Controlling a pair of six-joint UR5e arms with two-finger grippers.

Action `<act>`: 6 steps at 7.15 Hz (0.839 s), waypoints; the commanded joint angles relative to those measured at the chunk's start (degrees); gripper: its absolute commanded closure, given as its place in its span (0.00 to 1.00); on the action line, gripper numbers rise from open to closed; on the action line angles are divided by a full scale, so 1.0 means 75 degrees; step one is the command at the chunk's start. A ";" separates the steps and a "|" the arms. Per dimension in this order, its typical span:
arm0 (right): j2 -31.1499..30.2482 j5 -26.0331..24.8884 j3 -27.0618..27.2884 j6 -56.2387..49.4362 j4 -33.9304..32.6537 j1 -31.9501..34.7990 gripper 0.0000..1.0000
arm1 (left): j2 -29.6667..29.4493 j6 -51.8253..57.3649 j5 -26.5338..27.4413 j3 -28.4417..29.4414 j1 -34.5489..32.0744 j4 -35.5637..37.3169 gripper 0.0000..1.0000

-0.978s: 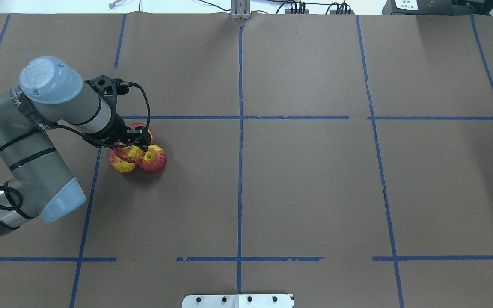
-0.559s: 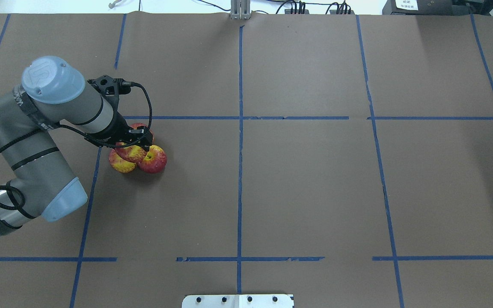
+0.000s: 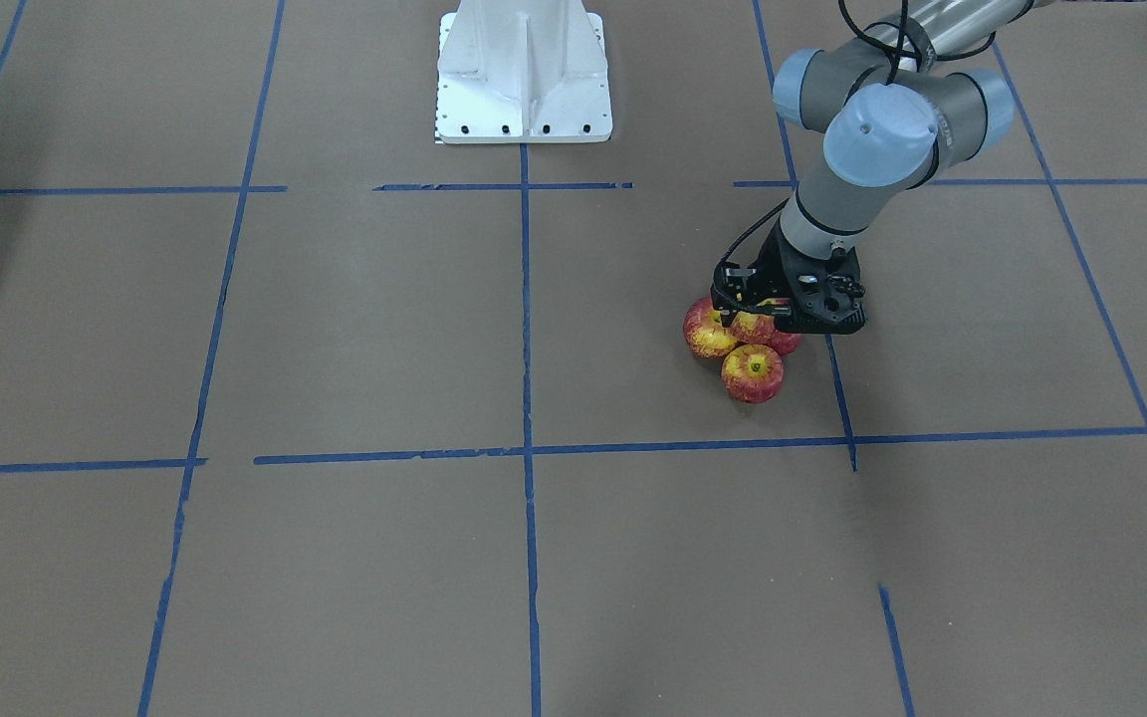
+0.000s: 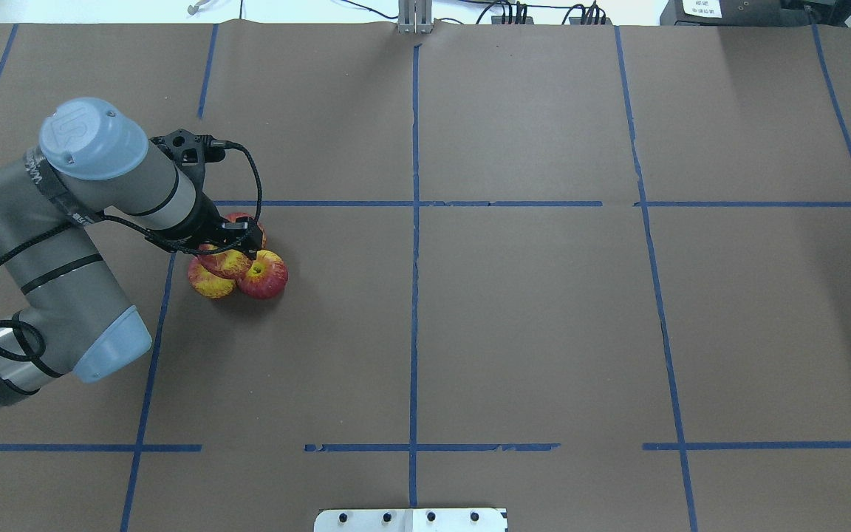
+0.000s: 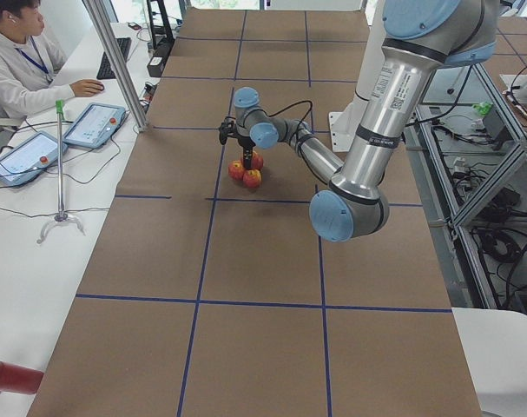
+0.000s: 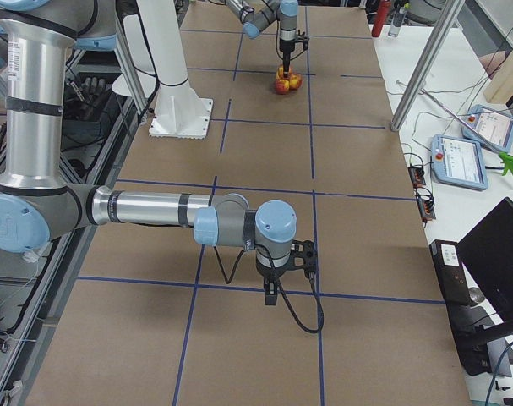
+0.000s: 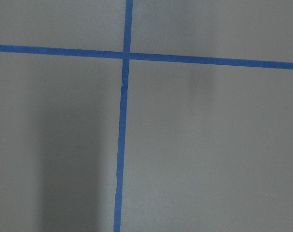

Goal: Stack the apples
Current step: 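Lower the held apple onto the top of the cluster with the left gripper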

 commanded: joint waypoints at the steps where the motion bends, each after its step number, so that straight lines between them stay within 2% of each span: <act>1: 0.0000 0.0000 0.0000 0.0000 0.0000 0.0000 0.00 | 0.0000 0.0009 0.0015 0.0052 0.0000 -0.0001 0.05; 2: 0.0000 0.0000 0.0000 0.0000 0.0000 0.0000 0.00 | 0.0000 -0.0003 0.0015 0.0052 0.0000 -0.0001 0.00; 6: 0.0000 0.0000 0.0000 0.0000 0.0000 0.0000 0.00 | 0.0129 0.0044 -0.0008 -0.0367 -0.0117 0.0104 0.01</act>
